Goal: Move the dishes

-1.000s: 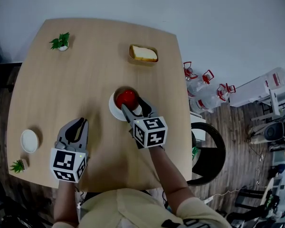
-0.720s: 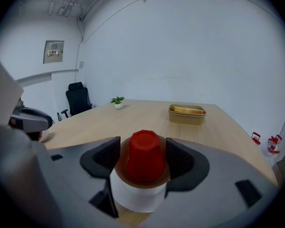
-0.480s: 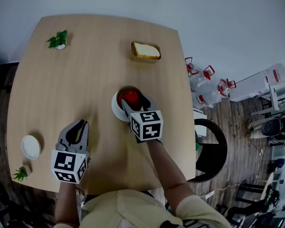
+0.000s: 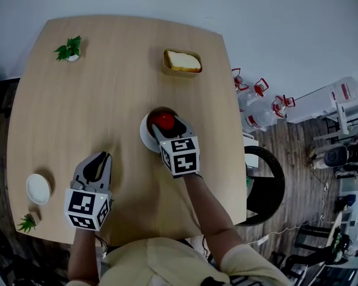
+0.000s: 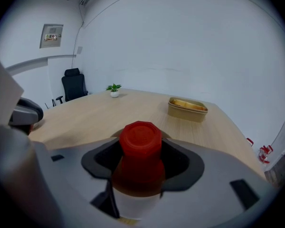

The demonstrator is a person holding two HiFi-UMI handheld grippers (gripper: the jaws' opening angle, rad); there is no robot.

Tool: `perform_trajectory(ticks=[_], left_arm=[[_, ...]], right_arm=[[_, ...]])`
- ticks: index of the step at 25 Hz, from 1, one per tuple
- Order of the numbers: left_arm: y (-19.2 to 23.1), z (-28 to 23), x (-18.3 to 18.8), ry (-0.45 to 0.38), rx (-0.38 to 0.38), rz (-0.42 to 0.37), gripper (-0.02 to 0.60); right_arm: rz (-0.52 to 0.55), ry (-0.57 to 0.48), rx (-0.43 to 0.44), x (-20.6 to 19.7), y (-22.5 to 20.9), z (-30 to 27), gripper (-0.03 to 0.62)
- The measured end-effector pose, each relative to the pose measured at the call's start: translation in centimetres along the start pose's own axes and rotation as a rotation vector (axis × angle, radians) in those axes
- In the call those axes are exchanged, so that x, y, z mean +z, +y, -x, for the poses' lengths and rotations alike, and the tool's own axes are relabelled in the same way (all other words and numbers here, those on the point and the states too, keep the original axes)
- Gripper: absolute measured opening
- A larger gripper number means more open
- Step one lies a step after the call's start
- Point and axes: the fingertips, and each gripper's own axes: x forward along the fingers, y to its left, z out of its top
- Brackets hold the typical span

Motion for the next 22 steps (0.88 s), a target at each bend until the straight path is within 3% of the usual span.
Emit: perform_trajectory(ticks=[12,18,22], left_arm=[[-1.4,0.2,0.2,0.008,-0.002,-0.021,0.021],[-2.0,1.4,1.4,-0.024,0.031,-0.033,0.021],[-2.9,2.2,2.0,-0.042,0.041,-0.043,0.021]], right_arm=[[0.047,0.002,0.037,-0.1,-0.1,0.3,0.245],[0.052,-0.111,0.032,2.4,-0.7,2.8,0.245],[0.013,-0.193,0.080,4.6,-0.2,5.6,0.245]])
